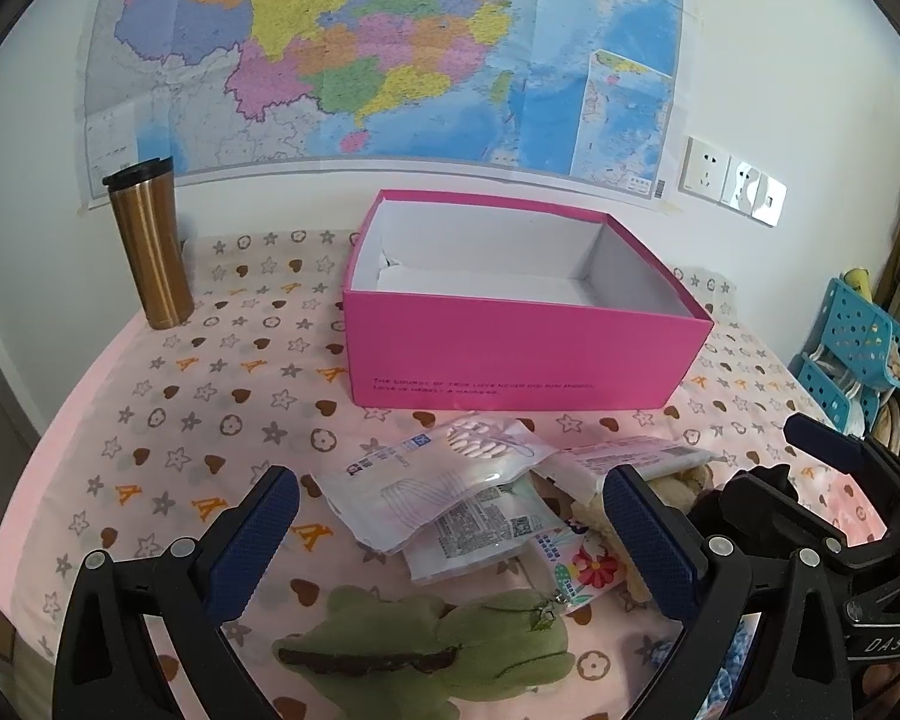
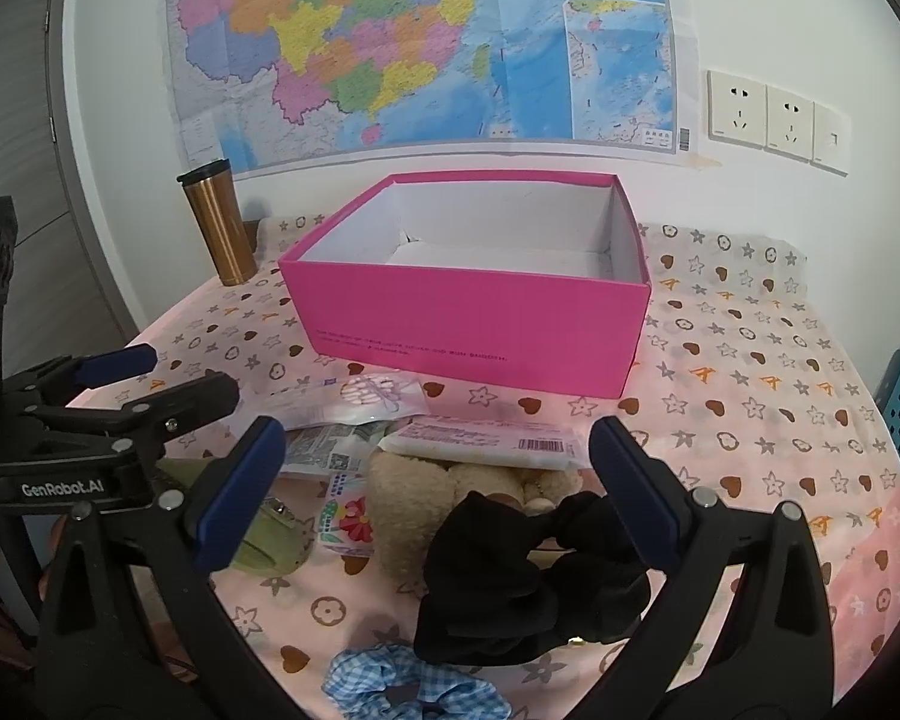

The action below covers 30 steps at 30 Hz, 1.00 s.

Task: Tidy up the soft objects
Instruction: 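Move the left tool toward the cotton swab packet beside the box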

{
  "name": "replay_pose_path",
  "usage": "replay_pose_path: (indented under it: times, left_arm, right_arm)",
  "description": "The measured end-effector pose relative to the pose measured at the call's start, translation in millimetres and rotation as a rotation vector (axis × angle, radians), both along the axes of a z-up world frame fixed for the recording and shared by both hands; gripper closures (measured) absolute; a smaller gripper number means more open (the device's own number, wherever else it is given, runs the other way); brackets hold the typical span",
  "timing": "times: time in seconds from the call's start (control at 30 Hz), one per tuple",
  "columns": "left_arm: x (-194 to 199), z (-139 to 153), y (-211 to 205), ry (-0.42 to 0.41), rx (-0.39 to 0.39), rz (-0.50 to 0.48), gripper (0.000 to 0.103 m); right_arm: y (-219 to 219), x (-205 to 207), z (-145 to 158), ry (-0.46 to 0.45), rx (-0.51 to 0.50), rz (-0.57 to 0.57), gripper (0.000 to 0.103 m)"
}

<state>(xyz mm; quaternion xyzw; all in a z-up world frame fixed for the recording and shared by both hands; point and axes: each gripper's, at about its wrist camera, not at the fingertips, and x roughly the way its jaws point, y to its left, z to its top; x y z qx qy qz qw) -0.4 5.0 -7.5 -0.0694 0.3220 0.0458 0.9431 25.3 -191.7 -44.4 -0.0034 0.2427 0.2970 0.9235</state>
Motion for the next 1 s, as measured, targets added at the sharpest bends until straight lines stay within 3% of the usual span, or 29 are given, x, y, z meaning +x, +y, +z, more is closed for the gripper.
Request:
replay_pose_path:
  times: [0.6, 1.0]
  left_arm:
    - [2.3, -5.2, 4.5, 0.01, -0.013, -0.001, 0.0]
    - [14.3, -15.4, 43.1, 0.059, -0.05, 0.008, 0.0]
  right_arm:
    - [4.8, 7.1, -3.3, 0.025, 0.003, 0.028, 0.002]
    - [35.2, 41.1, -2.2, 0.12, -0.057, 0.183, 0.003]
